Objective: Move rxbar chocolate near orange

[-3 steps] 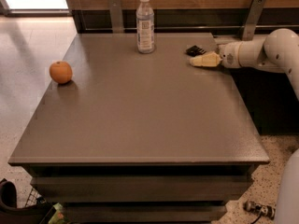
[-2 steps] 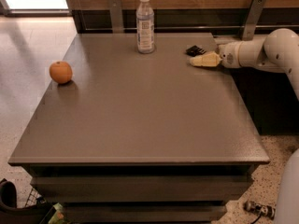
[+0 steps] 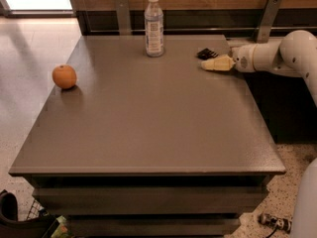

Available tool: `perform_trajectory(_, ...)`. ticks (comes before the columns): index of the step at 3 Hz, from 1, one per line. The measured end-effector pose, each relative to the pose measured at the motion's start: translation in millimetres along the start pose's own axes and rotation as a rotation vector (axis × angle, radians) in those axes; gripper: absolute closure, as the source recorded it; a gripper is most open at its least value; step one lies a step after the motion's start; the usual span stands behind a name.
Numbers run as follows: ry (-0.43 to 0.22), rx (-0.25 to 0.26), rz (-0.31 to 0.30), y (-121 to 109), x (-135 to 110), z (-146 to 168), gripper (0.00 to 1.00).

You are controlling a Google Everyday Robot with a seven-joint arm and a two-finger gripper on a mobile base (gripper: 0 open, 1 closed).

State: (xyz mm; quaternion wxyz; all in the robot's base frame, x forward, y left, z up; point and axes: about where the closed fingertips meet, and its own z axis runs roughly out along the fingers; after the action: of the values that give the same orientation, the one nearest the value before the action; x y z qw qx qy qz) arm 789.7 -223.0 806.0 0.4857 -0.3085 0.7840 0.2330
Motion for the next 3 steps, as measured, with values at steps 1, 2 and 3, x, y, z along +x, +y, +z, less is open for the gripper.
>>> perform_trajectory(1, 0.000, 0.000, -0.001, 0.0, -0.1, 0.0, 0.01)
perform_trajectory(2, 0.000, 0.000, -0.001, 0.0, -0.1, 0.0, 0.00)
perform_trajectory(3, 0.000, 0.000, -0.001, -0.1, -0.1, -0.1, 0.00)
